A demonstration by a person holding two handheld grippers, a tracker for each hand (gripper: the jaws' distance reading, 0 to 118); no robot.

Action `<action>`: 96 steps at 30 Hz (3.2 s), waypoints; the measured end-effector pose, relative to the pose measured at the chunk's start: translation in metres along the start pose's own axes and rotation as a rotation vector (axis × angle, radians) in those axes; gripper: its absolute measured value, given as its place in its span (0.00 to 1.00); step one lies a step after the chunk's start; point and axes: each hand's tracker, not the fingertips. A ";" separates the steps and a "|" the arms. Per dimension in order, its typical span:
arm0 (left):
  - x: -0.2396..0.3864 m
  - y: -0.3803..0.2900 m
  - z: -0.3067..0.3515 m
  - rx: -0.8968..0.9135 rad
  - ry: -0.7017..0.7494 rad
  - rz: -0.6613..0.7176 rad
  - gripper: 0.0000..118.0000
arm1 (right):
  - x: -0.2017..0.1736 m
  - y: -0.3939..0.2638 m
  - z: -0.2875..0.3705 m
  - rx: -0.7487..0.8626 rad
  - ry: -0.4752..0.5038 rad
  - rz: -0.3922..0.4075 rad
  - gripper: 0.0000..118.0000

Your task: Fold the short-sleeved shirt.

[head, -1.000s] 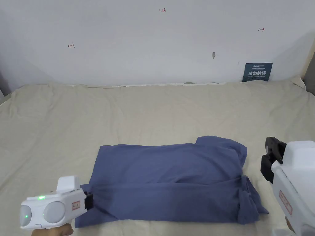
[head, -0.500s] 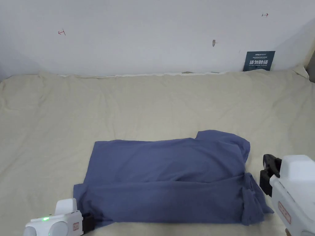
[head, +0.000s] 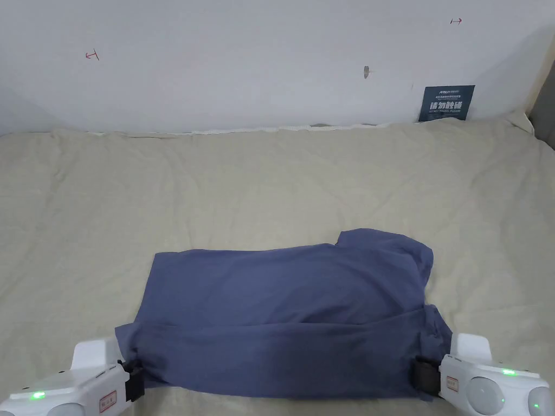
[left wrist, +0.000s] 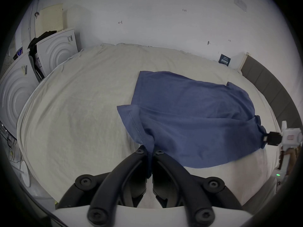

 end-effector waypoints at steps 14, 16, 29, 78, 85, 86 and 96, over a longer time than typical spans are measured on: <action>-0.018 -0.036 0.032 -0.030 0.010 0.042 0.04 | 0.015 -0.047 0.080 0.098 0.070 0.102 0.14; -0.023 -0.050 0.045 -0.049 -0.005 0.062 0.04 | 0.023 -0.064 0.088 0.084 0.087 0.085 0.14; -0.022 -0.116 0.036 -0.201 0.054 0.121 0.05 | 0.026 -0.121 0.085 -0.007 0.083 -0.010 0.17; 0.019 0.122 -0.005 0.153 -0.069 -0.051 0.01 | -0.044 0.050 0.226 0.803 0.027 0.166 0.01; -0.007 0.136 -0.113 -0.076 -0.020 -0.002 0.86 | -0.049 0.081 0.179 0.731 0.011 0.164 0.01; -0.009 0.134 -0.125 -0.099 -0.007 0.003 0.96 | -0.049 0.082 0.174 0.723 0.010 0.162 0.01; -0.009 0.117 -0.172 -0.150 0.066 -0.011 0.43 | -0.042 0.100 0.122 0.606 -0.003 0.140 0.01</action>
